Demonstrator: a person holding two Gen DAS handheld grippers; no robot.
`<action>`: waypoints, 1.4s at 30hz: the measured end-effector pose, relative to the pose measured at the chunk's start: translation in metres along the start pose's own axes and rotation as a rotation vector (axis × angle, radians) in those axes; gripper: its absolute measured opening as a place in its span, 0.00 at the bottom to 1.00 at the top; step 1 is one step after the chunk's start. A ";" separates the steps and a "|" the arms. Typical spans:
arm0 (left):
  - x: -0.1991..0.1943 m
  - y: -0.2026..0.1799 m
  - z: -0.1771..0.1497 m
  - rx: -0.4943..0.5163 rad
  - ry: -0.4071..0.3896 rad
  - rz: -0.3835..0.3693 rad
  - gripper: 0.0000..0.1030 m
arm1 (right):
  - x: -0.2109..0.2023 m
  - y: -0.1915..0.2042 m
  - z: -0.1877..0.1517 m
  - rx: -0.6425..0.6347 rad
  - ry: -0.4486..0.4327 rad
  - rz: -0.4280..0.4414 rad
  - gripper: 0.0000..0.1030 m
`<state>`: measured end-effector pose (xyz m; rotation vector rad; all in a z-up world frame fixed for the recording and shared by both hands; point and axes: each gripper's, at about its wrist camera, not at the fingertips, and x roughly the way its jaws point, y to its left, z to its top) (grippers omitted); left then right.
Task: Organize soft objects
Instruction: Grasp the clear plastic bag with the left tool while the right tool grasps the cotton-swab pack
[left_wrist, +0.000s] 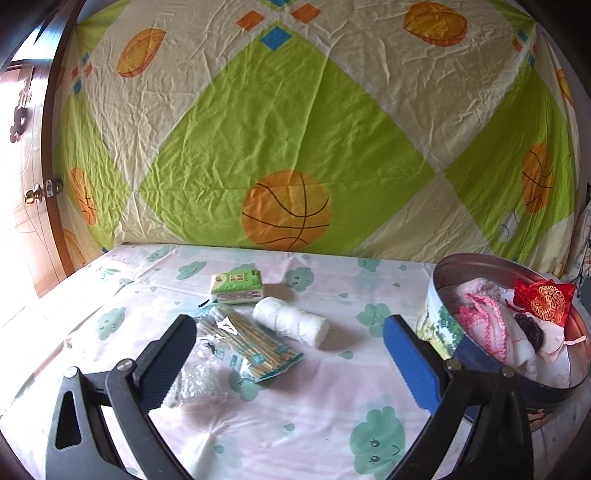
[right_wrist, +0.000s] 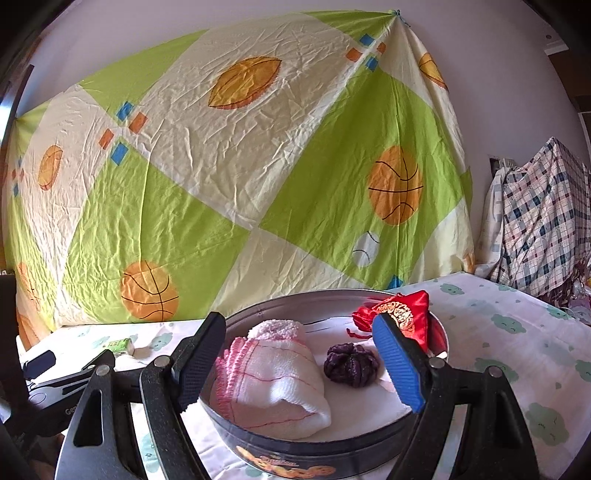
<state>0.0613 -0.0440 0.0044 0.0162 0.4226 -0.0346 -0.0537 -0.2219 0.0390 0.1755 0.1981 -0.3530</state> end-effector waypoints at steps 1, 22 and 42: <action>0.002 0.005 0.000 -0.004 0.010 0.007 0.99 | -0.001 0.004 -0.001 -0.003 0.001 0.009 0.81; 0.076 0.126 -0.031 -0.299 0.427 0.041 0.93 | -0.004 0.102 -0.024 -0.078 0.120 0.217 0.81; 0.084 0.125 -0.027 -0.178 0.462 0.031 0.41 | 0.000 0.101 -0.028 -0.053 0.187 0.271 0.81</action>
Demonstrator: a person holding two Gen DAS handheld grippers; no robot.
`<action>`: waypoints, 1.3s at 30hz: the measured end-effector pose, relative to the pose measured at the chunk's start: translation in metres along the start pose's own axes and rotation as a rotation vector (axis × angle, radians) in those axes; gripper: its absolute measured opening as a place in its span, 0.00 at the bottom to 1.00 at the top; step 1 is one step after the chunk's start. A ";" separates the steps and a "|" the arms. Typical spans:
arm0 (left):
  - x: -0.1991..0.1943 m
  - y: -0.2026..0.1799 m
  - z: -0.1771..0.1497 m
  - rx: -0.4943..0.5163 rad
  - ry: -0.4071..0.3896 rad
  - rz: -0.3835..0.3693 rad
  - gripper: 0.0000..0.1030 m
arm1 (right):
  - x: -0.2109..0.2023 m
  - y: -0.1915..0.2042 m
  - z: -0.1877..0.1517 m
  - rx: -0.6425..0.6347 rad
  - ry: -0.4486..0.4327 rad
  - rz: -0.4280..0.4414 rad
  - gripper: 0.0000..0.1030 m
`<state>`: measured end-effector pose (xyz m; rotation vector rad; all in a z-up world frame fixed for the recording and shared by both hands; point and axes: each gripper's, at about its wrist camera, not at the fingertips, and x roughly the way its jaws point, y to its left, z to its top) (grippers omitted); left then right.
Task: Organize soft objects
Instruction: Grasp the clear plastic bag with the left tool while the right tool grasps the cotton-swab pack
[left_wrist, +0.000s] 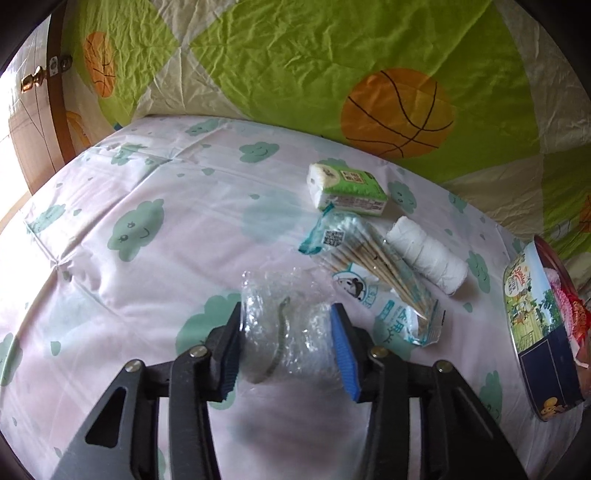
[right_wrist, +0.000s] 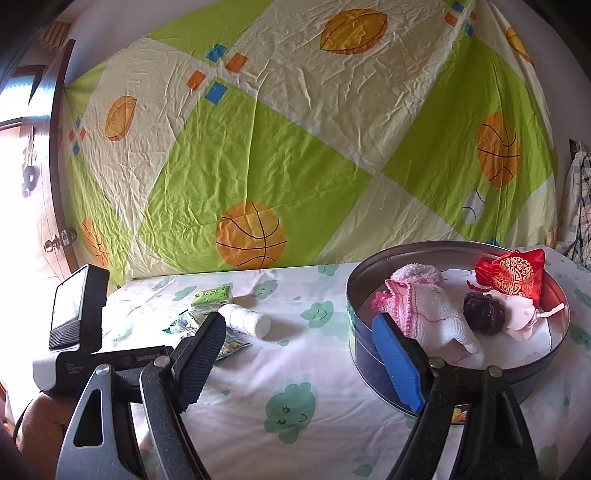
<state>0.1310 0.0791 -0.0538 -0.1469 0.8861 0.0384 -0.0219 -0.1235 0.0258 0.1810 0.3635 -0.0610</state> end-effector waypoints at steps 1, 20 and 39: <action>-0.001 0.006 0.002 -0.021 -0.004 -0.035 0.41 | 0.001 0.000 0.000 0.000 0.004 0.002 0.81; -0.083 0.050 0.014 -0.164 -0.476 -0.063 0.41 | 0.081 0.054 -0.001 -0.132 0.256 0.204 0.81; -0.076 0.090 0.016 -0.332 -0.419 -0.077 0.41 | 0.196 0.135 -0.013 -0.295 0.536 0.182 0.66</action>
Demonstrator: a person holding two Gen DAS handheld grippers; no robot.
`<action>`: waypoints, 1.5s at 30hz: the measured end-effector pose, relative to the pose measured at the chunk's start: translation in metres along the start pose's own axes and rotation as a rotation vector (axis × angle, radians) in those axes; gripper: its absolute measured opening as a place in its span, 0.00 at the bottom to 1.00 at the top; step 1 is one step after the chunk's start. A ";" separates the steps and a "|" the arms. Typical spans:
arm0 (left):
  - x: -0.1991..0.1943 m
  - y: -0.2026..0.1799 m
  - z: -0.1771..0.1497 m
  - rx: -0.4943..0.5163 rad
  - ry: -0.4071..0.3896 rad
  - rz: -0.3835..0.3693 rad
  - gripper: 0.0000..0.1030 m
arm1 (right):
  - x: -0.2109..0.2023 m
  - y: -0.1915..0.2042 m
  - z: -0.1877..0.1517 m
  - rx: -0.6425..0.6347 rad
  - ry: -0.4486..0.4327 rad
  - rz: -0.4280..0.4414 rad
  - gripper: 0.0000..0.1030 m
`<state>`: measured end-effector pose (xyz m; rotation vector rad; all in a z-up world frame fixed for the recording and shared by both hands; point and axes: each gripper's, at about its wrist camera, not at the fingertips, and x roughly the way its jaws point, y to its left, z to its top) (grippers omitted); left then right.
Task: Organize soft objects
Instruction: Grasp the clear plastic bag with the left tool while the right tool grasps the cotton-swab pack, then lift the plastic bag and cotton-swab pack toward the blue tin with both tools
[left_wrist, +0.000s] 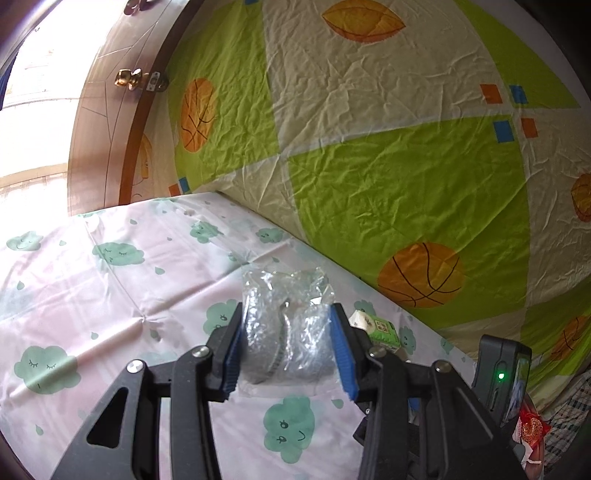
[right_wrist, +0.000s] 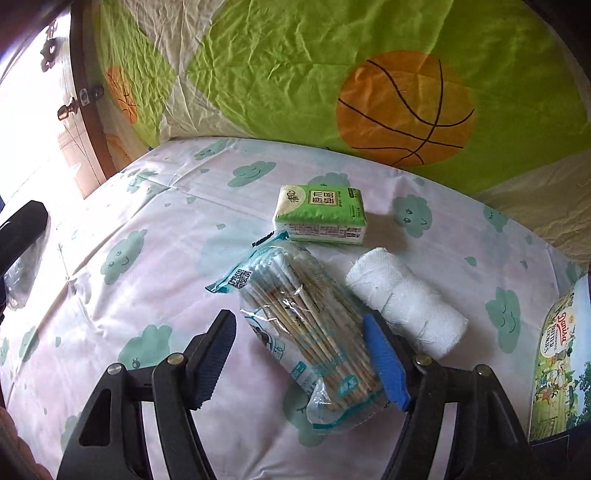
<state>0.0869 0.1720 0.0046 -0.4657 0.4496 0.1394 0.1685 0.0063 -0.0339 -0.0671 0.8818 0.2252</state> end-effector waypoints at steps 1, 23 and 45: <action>0.001 0.001 0.000 -0.006 0.009 -0.002 0.41 | 0.000 0.000 0.000 0.000 -0.001 -0.009 0.60; -0.004 -0.011 -0.005 0.076 -0.059 0.064 0.41 | -0.104 -0.011 -0.032 0.150 -0.323 0.253 0.18; -0.019 -0.057 -0.026 0.286 -0.160 0.038 0.41 | -0.169 -0.051 -0.076 0.208 -0.530 0.041 0.18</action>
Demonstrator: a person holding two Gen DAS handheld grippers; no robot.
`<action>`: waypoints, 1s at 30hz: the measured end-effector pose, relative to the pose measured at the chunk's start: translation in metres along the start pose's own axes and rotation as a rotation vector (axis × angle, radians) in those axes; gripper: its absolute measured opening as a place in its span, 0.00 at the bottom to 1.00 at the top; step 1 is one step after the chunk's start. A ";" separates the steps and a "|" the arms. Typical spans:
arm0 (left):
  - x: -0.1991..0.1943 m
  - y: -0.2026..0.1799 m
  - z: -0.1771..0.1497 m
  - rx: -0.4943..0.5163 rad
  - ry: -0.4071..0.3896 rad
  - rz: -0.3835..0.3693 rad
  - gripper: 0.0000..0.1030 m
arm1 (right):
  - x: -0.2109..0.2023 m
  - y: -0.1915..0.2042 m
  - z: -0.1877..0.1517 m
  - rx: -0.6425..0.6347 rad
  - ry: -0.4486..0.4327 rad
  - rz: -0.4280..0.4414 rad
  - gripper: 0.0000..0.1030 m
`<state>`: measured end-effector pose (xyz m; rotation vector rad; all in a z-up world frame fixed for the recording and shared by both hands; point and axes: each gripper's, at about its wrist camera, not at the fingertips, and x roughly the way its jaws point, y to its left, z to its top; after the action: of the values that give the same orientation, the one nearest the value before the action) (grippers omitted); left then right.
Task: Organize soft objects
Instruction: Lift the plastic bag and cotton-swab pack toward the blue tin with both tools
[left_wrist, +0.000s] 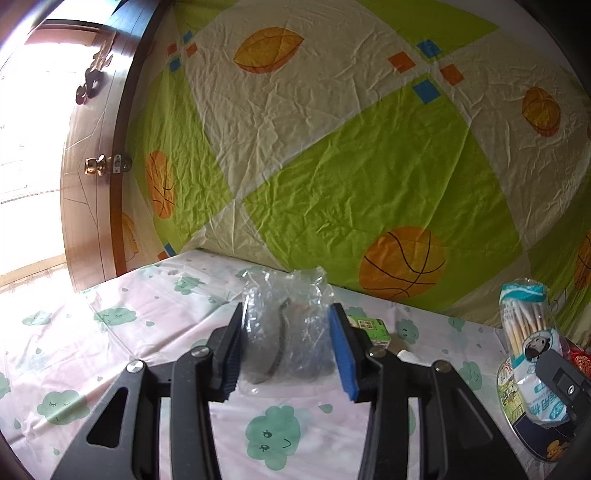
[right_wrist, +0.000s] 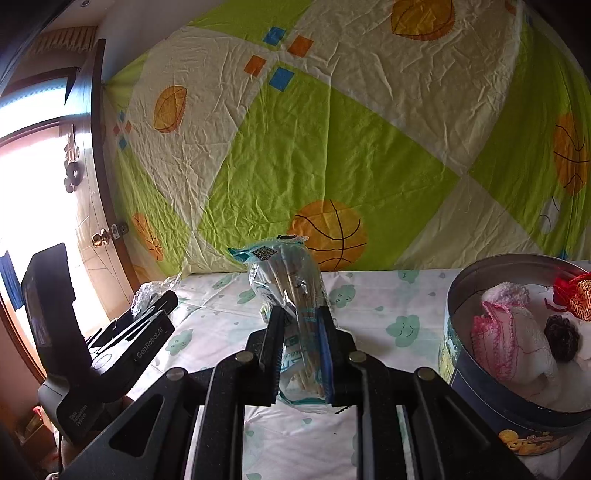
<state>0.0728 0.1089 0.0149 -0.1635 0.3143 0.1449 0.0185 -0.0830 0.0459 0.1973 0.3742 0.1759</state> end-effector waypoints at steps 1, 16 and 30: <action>0.000 -0.001 -0.001 0.004 0.000 0.000 0.41 | -0.001 0.001 0.000 -0.009 -0.005 -0.005 0.18; 0.001 -0.013 -0.005 0.044 0.006 0.008 0.41 | -0.017 0.005 -0.003 -0.084 -0.050 -0.051 0.18; -0.005 -0.039 -0.013 0.071 0.041 -0.026 0.41 | -0.029 -0.002 -0.004 -0.110 -0.071 -0.071 0.19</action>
<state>0.0710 0.0676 0.0101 -0.1000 0.3574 0.1042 -0.0090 -0.0903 0.0519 0.0819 0.2995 0.1191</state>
